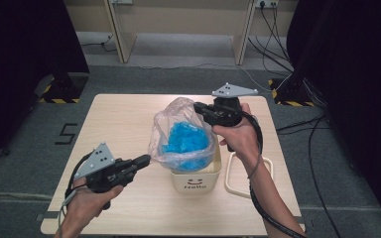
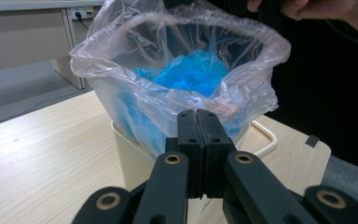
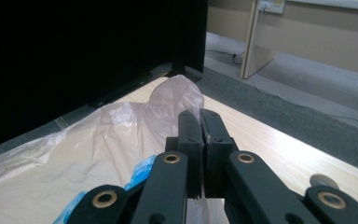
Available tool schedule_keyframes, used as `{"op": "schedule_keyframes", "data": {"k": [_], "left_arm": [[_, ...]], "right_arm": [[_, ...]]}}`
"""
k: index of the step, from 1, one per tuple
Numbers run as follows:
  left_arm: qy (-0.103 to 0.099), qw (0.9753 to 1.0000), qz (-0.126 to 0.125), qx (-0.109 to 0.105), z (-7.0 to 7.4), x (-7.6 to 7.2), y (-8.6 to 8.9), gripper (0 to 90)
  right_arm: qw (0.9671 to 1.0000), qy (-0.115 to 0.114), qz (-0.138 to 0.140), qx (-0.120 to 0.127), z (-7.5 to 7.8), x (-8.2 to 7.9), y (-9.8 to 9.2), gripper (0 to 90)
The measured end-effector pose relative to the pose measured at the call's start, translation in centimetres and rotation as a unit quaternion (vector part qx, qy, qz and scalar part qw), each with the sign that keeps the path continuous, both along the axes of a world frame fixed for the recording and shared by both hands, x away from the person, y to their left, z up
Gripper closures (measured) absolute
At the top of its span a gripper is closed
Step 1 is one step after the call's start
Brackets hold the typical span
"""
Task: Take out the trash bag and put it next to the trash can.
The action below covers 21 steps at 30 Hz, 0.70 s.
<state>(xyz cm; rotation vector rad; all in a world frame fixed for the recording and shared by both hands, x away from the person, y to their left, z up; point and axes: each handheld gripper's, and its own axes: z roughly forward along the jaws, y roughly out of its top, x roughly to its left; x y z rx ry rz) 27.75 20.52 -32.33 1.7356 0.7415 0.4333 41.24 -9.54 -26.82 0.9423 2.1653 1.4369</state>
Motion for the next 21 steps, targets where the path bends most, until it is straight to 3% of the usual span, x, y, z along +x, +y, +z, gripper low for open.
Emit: {"op": "schedule_keyframes", "data": {"k": [3, 12, 21], "left_arm": [[0.000, 1.0000, 0.005, -0.003, 0.5, -0.1, 0.8, 88.4], [-0.024, 0.9994, 0.025, -0.006, 2.2, -1.0, 3.0, 88.4], [-0.008, 0.9987, 0.047, -0.016, 0.6, -1.0, 5.3, 88.4]], "right_arm": [[1.0000, -0.003, 0.008, 0.005, 0.9, 0.0, 0.7, 88.5], [0.9993, -0.014, 0.034, 0.012, 2.9, -0.2, 3.7, 88.4], [0.9989, 0.003, 0.047, 0.005, 2.0, 1.0, 7.2, 87.9]]}}
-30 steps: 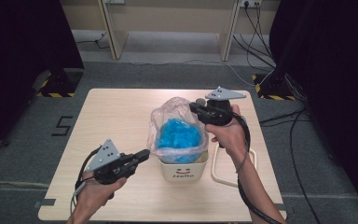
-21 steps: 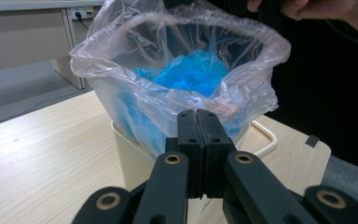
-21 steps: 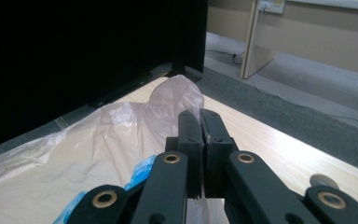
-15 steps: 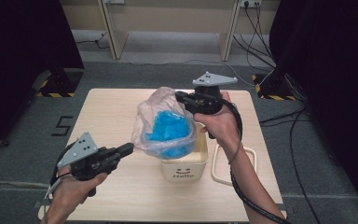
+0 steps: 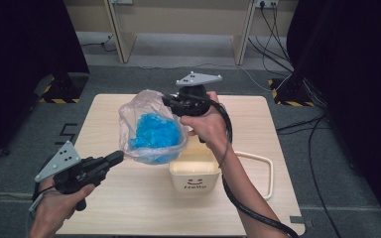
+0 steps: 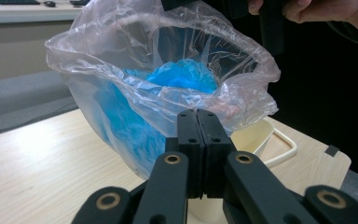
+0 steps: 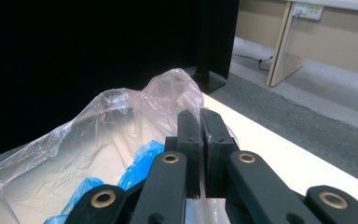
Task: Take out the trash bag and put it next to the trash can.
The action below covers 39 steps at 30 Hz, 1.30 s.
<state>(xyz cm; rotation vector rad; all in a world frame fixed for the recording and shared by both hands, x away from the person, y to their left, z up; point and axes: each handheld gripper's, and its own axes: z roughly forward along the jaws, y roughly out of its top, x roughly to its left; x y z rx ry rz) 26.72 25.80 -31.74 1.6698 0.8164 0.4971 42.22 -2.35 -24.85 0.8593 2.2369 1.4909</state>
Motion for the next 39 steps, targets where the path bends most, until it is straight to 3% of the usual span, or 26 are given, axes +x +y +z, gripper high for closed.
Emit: {"op": "schedule_keyframes", "data": {"k": [6, 11, 16, 21, 25, 32, 39], "left_arm": [[0.013, 0.9998, 0.017, -0.005, -1.3, 0.1, 1.7, 88.4], [0.013, 0.9994, 0.030, -0.007, -1.5, -0.1, 3.1, 88.4], [0.019, 0.9992, 0.036, -0.001, -2.0, -0.4, 3.7, 88.4], [0.031, 0.9987, 0.039, -0.009, -3.0, -0.2, 4.0, 88.4], [0.025, 0.9987, 0.042, -0.014, -2.7, -0.2, 4.3, 88.4], [0.017, 0.9987, 0.046, -0.017, -2.3, -0.5, 4.8, 88.4], [0.018, 0.9983, 0.051, -0.020, -2.5, -0.6, 5.1, 88.4]], "right_arm": [[0.9999, 0.011, 0.006, -0.002, -1.1, 0.8, 1.6, 87.9], [0.9997, 0.021, 0.013, 0.004, -1.7, 1.3, 3.1, 87.6], [0.9994, 0.025, 0.018, 0.013, -2.2, 1.4, 4.3, 87.0], [0.9988, 0.040, 0.027, 0.013, -3.8, 1.5, 5.5, 87.1], [0.9987, 0.040, 0.030, 0.008, -4.1, 1.5, 6.1, 87.1], [0.9988, 0.032, 0.034, 0.012, -3.2, 1.4, 6.4, 87.1], [0.9988, 0.038, 0.032, -0.002, -4.0, 1.4, 6.9, 86.9]]}}
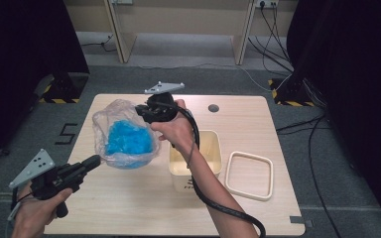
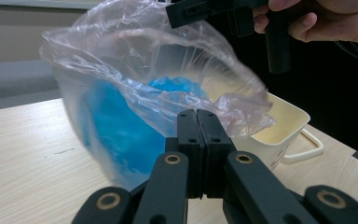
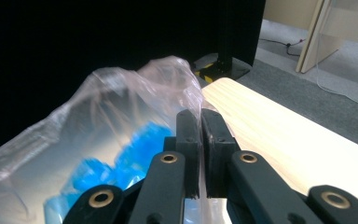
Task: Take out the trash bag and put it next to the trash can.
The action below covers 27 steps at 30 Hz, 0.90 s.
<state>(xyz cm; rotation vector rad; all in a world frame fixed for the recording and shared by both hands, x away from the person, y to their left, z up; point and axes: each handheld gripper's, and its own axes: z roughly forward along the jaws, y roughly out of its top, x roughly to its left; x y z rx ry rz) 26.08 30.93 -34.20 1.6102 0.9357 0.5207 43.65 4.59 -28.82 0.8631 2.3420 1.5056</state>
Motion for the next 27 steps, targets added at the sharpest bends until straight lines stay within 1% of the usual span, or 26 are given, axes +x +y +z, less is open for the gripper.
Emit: {"op": "schedule_keyframes", "data": {"k": [3, 6, 9, 14, 18, 20, 21, 23, 25, 26, 27], "left_arm": [[0.007, 1.0000, 0.003, 0.004, -0.4, 0.1, 0.2, 88.4], [0.019, 0.9998, 0.006, 0.005, -1.4, 0.3, 0.3, 88.4], [0.033, 0.9994, 0.010, 0.004, -2.5, 0.6, 0.5, 88.4], [0.048, 0.9988, 0.012, 0.006, -3.8, 0.8, 0.4, 88.4], [0.058, 0.9980, 0.018, 0.015, -5.1, 1.1, 0.1, 88.4], [0.064, 0.9976, 0.020, 0.018, -5.9, 1.2, -0.1, 88.4], [0.066, 0.9973, 0.022, 0.023, -6.2, 1.3, -0.2, 88.4], [0.069, 0.9966, 0.029, 0.035, -6.9, 1.4, -0.3, 88.4], [0.071, 0.9957, 0.035, 0.048, -7.5, 1.6, -0.3, 88.3], [0.075, 0.9950, 0.038, 0.054, -7.9, 1.7, -0.2, 88.2], [0.078, 0.9943, 0.042, 0.060, -8.2, 1.8, -0.1, 88.2]], "right_arm": [[1.0000, 0.000, -0.003, -0.007, -0.2, 0.1, 0.2, 86.9], [0.9998, 0.003, -0.006, -0.020, -0.8, 0.3, 0.3, 86.8], [0.9993, 0.007, -0.009, -0.037, -1.8, 0.4, 0.6, 86.6], [0.9985, 0.019, -0.016, -0.048, -3.6, 0.8, 0.8, 86.2], [0.9977, 0.024, -0.021, -0.059, -4.8, 1.1, 1.1, 85.8], [0.9968, 0.027, -0.022, -0.071, -5.5, 1.3, 1.3, 85.4], [0.9962, 0.027, -0.024, -0.079, -5.9, 1.4, 1.4, 84.8], [0.9953, 0.027, -0.025, -0.089, -6.4, 1.4, 1.6, 81.3], [0.9945, 0.032, -0.027, -0.097, -6.6, 1.4, 1.8, 76.0], [0.9946, 0.029, -0.029, -0.095, -6.6, 1.5, 1.8, 74.0], [0.9948, 0.025, -0.031, -0.094, -6.5, 1.5, 1.7, 69.3]]}}
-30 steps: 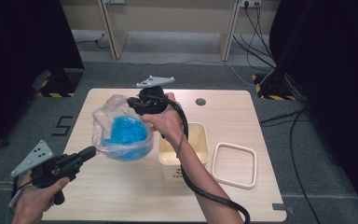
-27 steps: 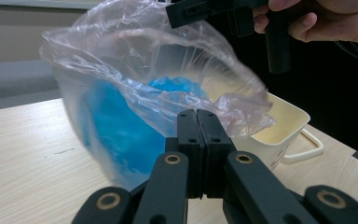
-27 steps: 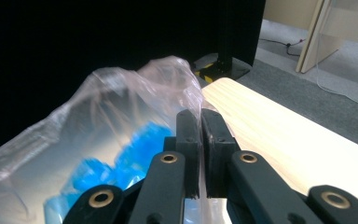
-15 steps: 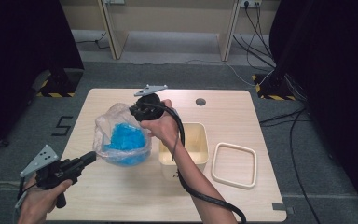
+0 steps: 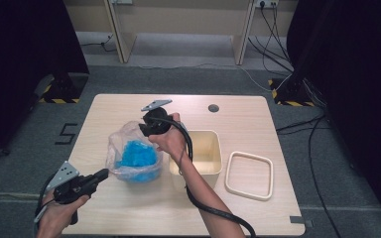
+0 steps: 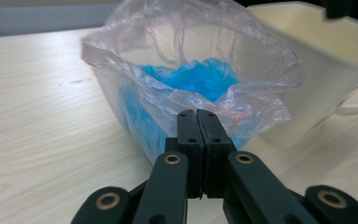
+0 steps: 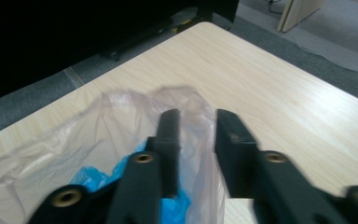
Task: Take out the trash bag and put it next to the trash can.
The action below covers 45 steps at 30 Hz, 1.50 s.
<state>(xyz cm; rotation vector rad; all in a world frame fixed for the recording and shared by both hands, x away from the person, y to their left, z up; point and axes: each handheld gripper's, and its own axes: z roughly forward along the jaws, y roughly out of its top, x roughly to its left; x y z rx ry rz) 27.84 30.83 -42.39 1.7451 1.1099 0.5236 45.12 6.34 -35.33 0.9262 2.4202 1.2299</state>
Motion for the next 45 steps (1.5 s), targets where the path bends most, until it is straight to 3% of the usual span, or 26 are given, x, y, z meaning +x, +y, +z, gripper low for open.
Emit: {"op": "schedule_keyframes", "data": {"k": [4, 7, 12, 17, 20, 23, 27, 32, 35, 42, 45], "left_arm": [[0.008, 1.0000, 0.001, 0.004, -0.6, 0.1, 0.3, 84.4], [0.004, 0.9999, 0.008, 0.010, -0.4, 0.0, 0.4, 68.3], [-0.009, 0.9999, 0.012, -0.001, 1.2, -0.8, 0.3, 42.6], [-0.025, 0.9992, 0.016, -0.025, 2.8, -1.5, 0.0, 31.4], [-0.034, 0.9985, 0.001, -0.043, 3.5, -1.9, -1.0, 30.0], [-0.045, 0.9975, -0.027, -0.047, 3.9, -2.2, -2.8, 29.1], [-0.057, 0.9943, -0.070, -0.057, 4.2, -2.6, -5.8, 28.3], [-0.061, 0.9873, -0.125, -0.078, 2.9, -2.6, -9.5, 26.9], [-0.056, 0.9853, -0.141, -0.078, 1.6, -2.3, -11.1, 25.3], [-0.033, 0.9848, -0.157, -0.068, -1.3, -2.0, -13.4, 22.8], [-0.031, 0.9862, -0.155, -0.049, -2.3, -1.8, -13.8, 22.9]], "right_arm": [[0.9999, 0.000, -0.006, 0.015, 0.9, -0.1, -0.3, 57.1], [0.9995, -0.005, -0.008, 0.031, 1.8, -0.3, -0.8, 49.9], [0.9985, -0.020, -0.009, 0.050, 3.3, -1.0, -2.4, 43.4], [0.9973, -0.026, -0.022, 0.065, 4.3, -1.5, -5.1, 38.3], [0.9967, -0.032, -0.030, 0.068, 4.7, -2.0, -7.2, 37.0], [0.9960, -0.033, -0.040, 0.074, 4.7, -2.6, -9.5, 35.5], [0.9948, -0.033, -0.056, 0.079, 4.3, -3.5, -12.8, 34.1], [0.9929, -0.034, -0.080, 0.082, 3.5, -4.8, -17.0, 32.3], [0.9922, -0.032, -0.094, 0.075, 2.8, -5.5, -19.3, 32.0], [0.9857, -0.019, -0.137, 0.097, 0.5, -6.7, -24.3, 31.3], [0.9838, -0.015, -0.150, 0.097, -0.4, -7.0, -25.7, 31.2]]}}
